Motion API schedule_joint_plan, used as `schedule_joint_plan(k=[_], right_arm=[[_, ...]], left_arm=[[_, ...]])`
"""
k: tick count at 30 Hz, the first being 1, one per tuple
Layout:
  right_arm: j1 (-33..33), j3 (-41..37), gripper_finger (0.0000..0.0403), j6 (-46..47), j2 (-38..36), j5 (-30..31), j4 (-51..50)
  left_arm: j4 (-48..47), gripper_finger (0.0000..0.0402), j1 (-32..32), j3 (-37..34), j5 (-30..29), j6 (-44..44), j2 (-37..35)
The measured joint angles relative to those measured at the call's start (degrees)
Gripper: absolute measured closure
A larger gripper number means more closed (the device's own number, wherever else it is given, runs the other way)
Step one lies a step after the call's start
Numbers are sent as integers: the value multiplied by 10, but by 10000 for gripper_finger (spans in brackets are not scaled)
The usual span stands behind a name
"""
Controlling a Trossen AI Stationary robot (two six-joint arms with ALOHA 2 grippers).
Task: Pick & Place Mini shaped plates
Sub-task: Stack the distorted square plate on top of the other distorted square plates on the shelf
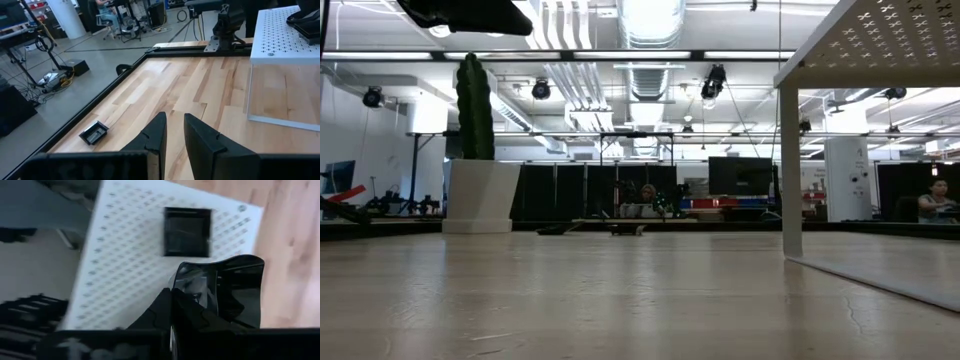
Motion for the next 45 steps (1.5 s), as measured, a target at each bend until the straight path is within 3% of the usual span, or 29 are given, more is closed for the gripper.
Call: schedule_joint_plan(k=[12, 18, 45], right_arm=[[81, 11, 395, 281, -1, -59, 0], [109, -1, 394, 359, 0, -66, 0], [118, -86, 394, 384, 0, -89, 0]], left_arm=[[0, 339, 0, 0, 0, 0, 0], [0, 339, 0, 0, 0, 10, 0], [0, 339, 0, 0, 0, 11, 0]])
